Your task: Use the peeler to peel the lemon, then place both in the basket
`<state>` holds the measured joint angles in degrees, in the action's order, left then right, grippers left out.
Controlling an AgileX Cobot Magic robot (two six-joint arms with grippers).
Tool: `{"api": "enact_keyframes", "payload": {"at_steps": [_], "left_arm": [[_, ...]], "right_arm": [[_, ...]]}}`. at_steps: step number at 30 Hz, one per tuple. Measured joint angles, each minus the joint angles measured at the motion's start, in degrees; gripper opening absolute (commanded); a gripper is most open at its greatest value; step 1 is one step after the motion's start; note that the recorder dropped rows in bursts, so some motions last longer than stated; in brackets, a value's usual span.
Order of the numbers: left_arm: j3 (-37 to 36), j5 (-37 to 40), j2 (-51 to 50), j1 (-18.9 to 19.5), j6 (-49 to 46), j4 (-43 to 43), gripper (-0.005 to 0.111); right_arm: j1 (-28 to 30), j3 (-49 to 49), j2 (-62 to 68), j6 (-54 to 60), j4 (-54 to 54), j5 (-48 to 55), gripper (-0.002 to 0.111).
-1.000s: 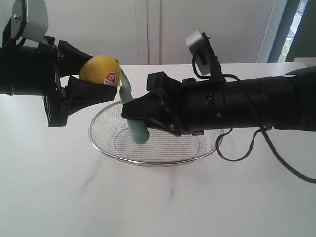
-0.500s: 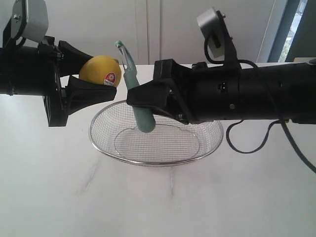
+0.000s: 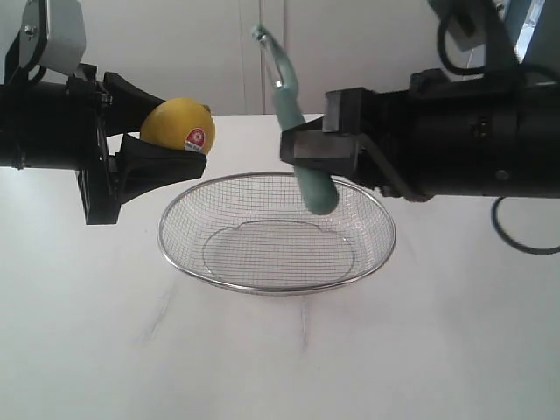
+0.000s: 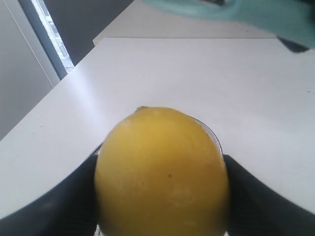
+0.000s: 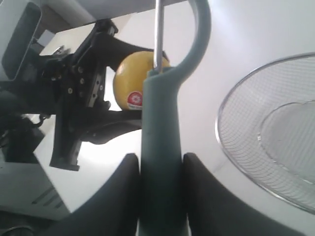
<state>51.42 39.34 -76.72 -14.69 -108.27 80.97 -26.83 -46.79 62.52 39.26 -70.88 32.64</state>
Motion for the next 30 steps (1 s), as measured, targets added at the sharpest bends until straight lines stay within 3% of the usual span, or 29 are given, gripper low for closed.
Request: {"api": "enact_keyframes", "payload": {"at_steps": [8, 13, 23, 30], "left_arm": [[0.0, -0.1, 0.0, 0.0, 0.0, 0.0, 0.0], [0.0, -0.1, 0.0, 0.0, 0.0, 0.0, 0.0], [0.0, -0.1, 0.0, 0.0, 0.0, 0.0, 0.0], [0.0, -0.1, 0.0, 0.0, 0.0, 0.0, 0.0]], "right_arm": [[2.66, 0.0, -7.36, -27.51, 33.73, -4.12, 0.0], [5.06, 0.0, -4.68, -37.79, 45.82, -4.12, 0.0], [5.84, 0.0, 10.86, -38.76, 46.23, -4.58, 0.0], [1.62, 0.0, 16.89, -25.65, 30.34, -7.38, 0.0]]}}
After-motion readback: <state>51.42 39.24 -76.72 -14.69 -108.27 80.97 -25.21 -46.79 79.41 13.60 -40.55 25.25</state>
